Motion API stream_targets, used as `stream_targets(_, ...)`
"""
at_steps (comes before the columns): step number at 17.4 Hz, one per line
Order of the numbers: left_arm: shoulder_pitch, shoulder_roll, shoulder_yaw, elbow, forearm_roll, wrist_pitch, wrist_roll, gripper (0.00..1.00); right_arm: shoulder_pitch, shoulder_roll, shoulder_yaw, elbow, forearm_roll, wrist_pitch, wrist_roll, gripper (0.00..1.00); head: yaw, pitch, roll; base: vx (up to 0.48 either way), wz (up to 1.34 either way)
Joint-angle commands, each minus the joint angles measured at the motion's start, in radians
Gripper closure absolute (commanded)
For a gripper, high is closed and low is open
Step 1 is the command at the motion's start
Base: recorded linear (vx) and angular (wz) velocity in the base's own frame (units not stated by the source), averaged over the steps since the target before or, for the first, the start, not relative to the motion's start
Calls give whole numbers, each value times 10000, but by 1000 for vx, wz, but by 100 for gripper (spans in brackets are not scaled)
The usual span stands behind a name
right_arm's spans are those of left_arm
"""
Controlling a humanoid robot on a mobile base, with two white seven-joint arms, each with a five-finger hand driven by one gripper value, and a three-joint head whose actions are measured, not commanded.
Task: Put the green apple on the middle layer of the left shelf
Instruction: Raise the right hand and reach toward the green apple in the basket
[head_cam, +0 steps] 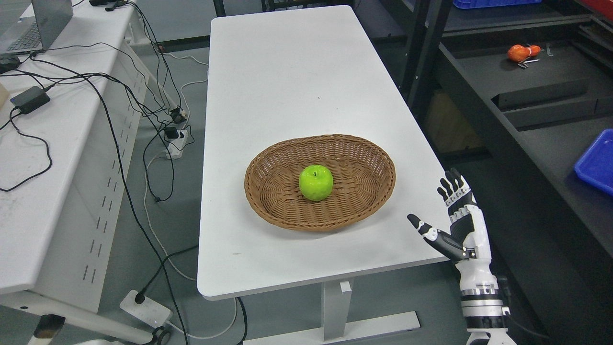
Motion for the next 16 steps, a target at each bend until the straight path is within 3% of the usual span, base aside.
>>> stream_targets(1, -1, 175, 0, -2, 0, -29, -8, 0, -135, -175, -271, -394, -14, 56, 64, 0, 0, 0, 0, 0, 0)
stream_targets(5, -1, 175, 0, -2, 0, -29, -8, 0, -119, -175, -501, -394, -14, -310, 80, 0, 0, 0, 0, -5, 0)
stream_targets(7, -1, 175, 0, -2, 0, -29, -8, 0, -303, -395, -472, -394, 686, -1227, 171, 0, 0, 0, 0, 0, 0)
stream_targets(10, -1, 175, 0, -2, 0, -29, -8, 0, -1451, -1576, 203, -394, 5969, -1432, 217, 0, 0, 0, 0, 0, 0)
stream_targets(13, -1, 175, 0, -2, 0, -13, -8, 0, -2249, -2299, 679, -394, 6352, -1492, 659, 0, 0, 0, 0, 0, 0)
stream_targets(16, -1, 175, 0, -2, 0, -14, -8, 0, -3429, -2332, 1426, -257, 6442, -2732, 1258, 0, 0, 0, 0, 0, 0)
